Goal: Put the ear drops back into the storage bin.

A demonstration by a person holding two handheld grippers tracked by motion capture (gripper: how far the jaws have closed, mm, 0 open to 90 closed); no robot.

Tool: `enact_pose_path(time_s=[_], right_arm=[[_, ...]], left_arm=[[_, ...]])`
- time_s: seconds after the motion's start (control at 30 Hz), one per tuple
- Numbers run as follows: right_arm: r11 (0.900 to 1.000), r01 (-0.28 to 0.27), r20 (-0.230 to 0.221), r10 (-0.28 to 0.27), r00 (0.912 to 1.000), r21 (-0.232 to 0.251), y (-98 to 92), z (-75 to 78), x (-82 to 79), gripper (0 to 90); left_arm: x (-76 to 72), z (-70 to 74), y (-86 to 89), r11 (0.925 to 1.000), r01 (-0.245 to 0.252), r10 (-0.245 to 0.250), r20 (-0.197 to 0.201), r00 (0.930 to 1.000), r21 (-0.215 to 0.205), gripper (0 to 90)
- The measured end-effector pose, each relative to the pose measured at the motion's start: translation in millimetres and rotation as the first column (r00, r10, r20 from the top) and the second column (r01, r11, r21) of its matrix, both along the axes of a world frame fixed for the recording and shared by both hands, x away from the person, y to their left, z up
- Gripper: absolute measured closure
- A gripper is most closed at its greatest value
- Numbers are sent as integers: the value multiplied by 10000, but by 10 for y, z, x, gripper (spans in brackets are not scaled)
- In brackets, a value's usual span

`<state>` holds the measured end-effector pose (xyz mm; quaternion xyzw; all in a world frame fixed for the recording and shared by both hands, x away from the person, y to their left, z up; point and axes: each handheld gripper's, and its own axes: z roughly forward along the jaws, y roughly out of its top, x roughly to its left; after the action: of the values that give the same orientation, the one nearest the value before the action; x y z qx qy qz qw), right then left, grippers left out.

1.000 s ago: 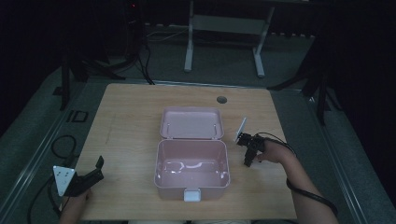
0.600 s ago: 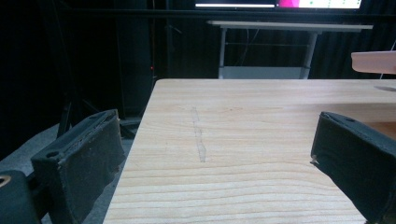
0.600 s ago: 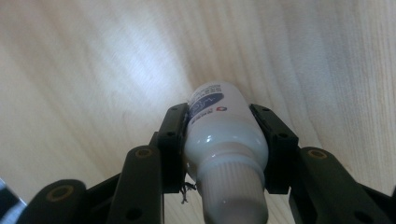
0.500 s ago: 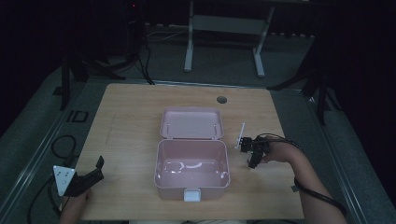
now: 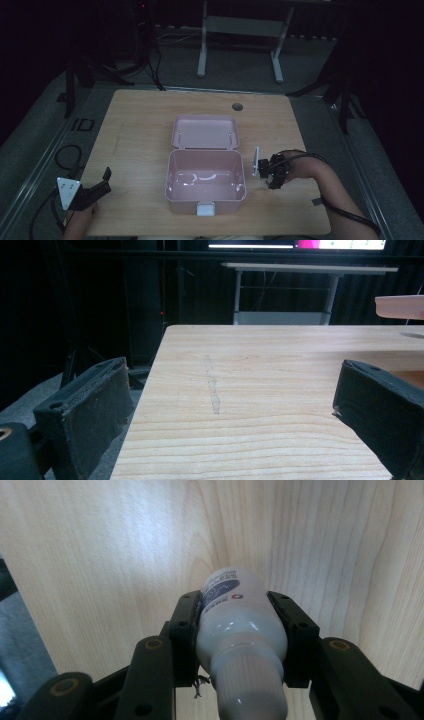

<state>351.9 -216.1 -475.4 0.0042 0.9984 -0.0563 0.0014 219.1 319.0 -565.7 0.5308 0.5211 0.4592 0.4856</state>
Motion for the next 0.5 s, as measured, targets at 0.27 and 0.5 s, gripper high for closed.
enact_pose_path(time_s=[0.27,0.5], right_arm=[[9940,-927,-69,925,9957,-573,62,-29,-164,593],[9981,-579,-286,572,9980,-225,87,66,-173,593]], left_arm=[[-1,0,0,10000,8,-8,11,10000,-3,24],[0,0,-1,10000,-4,4,9,10000,-5,24]])
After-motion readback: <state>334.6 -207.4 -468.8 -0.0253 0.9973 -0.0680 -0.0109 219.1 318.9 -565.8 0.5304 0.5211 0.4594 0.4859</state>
